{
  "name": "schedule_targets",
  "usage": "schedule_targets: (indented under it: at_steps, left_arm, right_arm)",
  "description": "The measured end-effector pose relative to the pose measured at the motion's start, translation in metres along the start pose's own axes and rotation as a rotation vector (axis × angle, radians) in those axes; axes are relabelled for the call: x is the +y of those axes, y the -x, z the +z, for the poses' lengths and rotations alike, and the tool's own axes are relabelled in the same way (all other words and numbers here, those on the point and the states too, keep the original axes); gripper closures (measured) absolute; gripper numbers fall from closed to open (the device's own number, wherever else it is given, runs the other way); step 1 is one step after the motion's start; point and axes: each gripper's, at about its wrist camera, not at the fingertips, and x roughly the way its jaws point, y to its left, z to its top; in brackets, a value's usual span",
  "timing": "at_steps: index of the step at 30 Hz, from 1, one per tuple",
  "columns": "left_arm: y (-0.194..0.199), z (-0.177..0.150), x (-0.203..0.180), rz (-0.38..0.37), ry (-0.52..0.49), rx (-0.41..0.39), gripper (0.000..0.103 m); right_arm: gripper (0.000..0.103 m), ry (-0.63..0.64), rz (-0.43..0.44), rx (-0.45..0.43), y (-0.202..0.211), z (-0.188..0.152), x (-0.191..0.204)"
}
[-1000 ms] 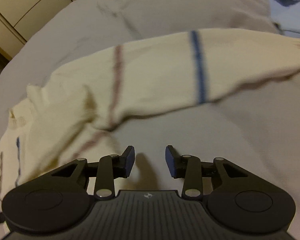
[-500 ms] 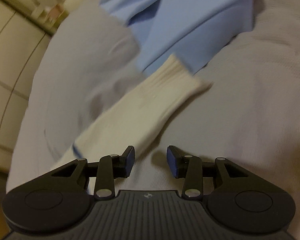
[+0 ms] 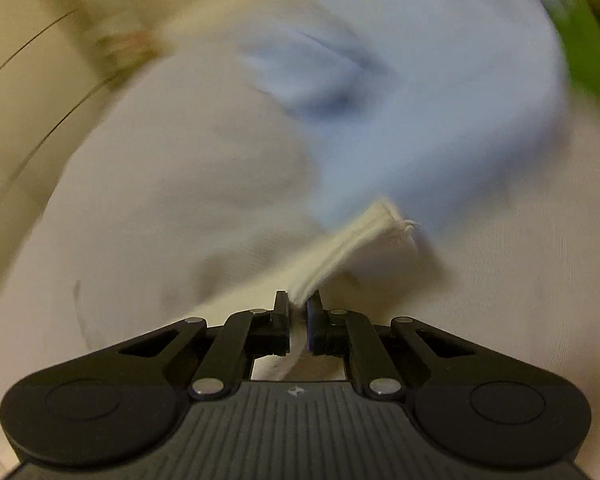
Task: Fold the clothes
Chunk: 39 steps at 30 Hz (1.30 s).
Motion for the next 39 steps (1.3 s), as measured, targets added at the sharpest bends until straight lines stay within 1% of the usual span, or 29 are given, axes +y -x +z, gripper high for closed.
schedule_targets:
  at_steps: [1, 3, 4, 5, 6, 7, 8, 9, 10, 12, 13, 14, 15, 16, 18, 20, 21, 23, 24, 26, 28, 30, 31, 32, 33, 34, 35, 37, 39]
  left_arm:
    - [0.003, -0.002, 0.008, -0.001, 0.015, -0.002, 0.067]
    - [0.008, -0.007, 0.023, -0.003, 0.043, -0.006, 0.067]
    - [0.01, -0.01, 0.03, -0.004, 0.057, -0.006, 0.067]
    - [0.012, -0.014, 0.036, -0.006, 0.071, -0.005, 0.067]
    - [0.014, -0.017, 0.043, -0.014, 0.088, -0.004, 0.067]
    - [0.015, -0.022, 0.05, -0.025, 0.106, 0.001, 0.067]
    - [0.017, -0.026, 0.056, -0.034, 0.121, 0.006, 0.067]
    - [0.018, -0.029, 0.062, -0.042, 0.137, 0.012, 0.067]
    - [0.018, -0.033, 0.067, -0.048, 0.15, 0.018, 0.067]
    - [0.019, -0.039, 0.074, -0.071, 0.171, 0.025, 0.067]
    - [0.018, -0.042, 0.077, -0.093, 0.18, 0.027, 0.067]
    - [0.018, -0.044, 0.078, -0.116, 0.189, 0.027, 0.067]
    - [0.016, -0.045, 0.078, -0.14, 0.2, 0.027, 0.067]
    - [0.012, -0.044, 0.077, -0.169, 0.213, 0.031, 0.067]
    - [0.003, -0.04, 0.072, -0.231, 0.241, 0.043, 0.066]
    - [-0.01, -0.033, 0.064, -0.284, 0.266, 0.057, 0.065]
    - [-0.016, -0.028, 0.06, -0.302, 0.271, 0.057, 0.065]
    - [-0.029, -0.019, 0.051, -0.335, 0.278, 0.055, 0.064]
    - [-0.037, -0.015, 0.047, -0.347, 0.284, 0.058, 0.061]
    - [-0.051, -0.006, 0.04, -0.352, 0.281, 0.051, 0.058]
    - [-0.065, 0.0, 0.032, -0.341, 0.263, 0.05, 0.053]
    - [-0.073, 0.005, 0.023, -0.339, 0.24, 0.05, 0.054]
    - [-0.077, 0.006, 0.019, -0.339, 0.229, 0.049, 0.065]
    - [-0.075, 0.008, 0.016, -0.344, 0.207, 0.038, 0.08]
    - [-0.073, 0.009, 0.013, -0.351, 0.183, 0.026, 0.101]
    - [-0.067, 0.01, 0.013, -0.362, 0.168, 0.011, 0.101]
    - [-0.053, 0.011, 0.015, -0.367, 0.149, -0.034, 0.101]
    - [-0.019, 0.013, 0.025, -0.358, 0.106, -0.153, 0.101]
    - [0.022, 0.016, 0.044, -0.311, 0.066, -0.288, 0.101]
  right_arm:
    - [0.095, 0.108, 0.026, -0.037, 0.012, 0.001, 0.024]
    - [0.095, 0.312, 0.175, -0.08, 0.042, -0.01, 0.081]
    - [0.095, 0.375, 0.26, -0.08, 0.056, -0.019, 0.106]
    - [0.095, 0.416, 0.348, -0.067, 0.07, -0.03, 0.129]
    - [0.093, 0.456, 0.449, -0.029, 0.082, -0.042, 0.151]
    - [0.092, 0.494, 0.545, 0.034, 0.092, -0.058, 0.173]
    - [0.067, 0.53, 0.608, 0.091, 0.1, -0.075, 0.192]
    - [0.042, 0.576, 0.634, 0.139, 0.106, -0.092, 0.207]
    - [0.041, 0.629, 0.636, 0.179, 0.109, -0.109, 0.216]
    - [0.042, 0.735, 0.624, 0.251, 0.114, -0.142, 0.229]
    - [0.044, 0.762, 0.604, 0.294, 0.112, -0.154, 0.23]
    - [0.049, 0.766, 0.571, 0.341, 0.107, -0.162, 0.226]
    - [0.05, 0.769, 0.539, 0.388, 0.102, -0.169, 0.222]
    - [0.05, 0.762, 0.503, 0.427, 0.098, -0.175, 0.214]
    - [0.05, 0.727, 0.422, 0.471, 0.099, -0.18, 0.189]
    - [0.052, 0.687, 0.372, 0.488, 0.087, -0.176, 0.17]
    - [0.054, 0.663, 0.363, 0.494, 0.082, -0.173, 0.163]
    - [0.055, 0.605, 0.367, 0.505, 0.076, -0.169, 0.153]
    - [0.056, 0.576, 0.372, 0.507, 0.075, -0.166, 0.151]
    - [0.056, 0.507, 0.378, 0.515, 0.073, -0.161, 0.152]
    - [0.055, 0.436, 0.383, 0.531, 0.064, -0.147, 0.142]
    - [0.055, 0.372, 0.385, 0.543, 0.054, -0.138, 0.141]
    - [0.055, 0.342, 0.385, 0.543, 0.052, -0.135, 0.139]
    - [0.055, 0.31, 0.385, 0.541, 0.05, -0.133, 0.136]
    - [0.055, 0.288, 0.375, 0.536, 0.049, -0.13, 0.134]
    - [0.052, 0.275, 0.356, 0.53, 0.048, -0.126, 0.133]
    - [0.05, 0.261, 0.338, 0.523, 0.046, -0.123, 0.131]
    - [0.05, 0.256, 0.316, 0.516, 0.043, -0.117, 0.131]
    - [0.05, 0.256, 0.314, 0.502, 0.041, -0.112, 0.131]
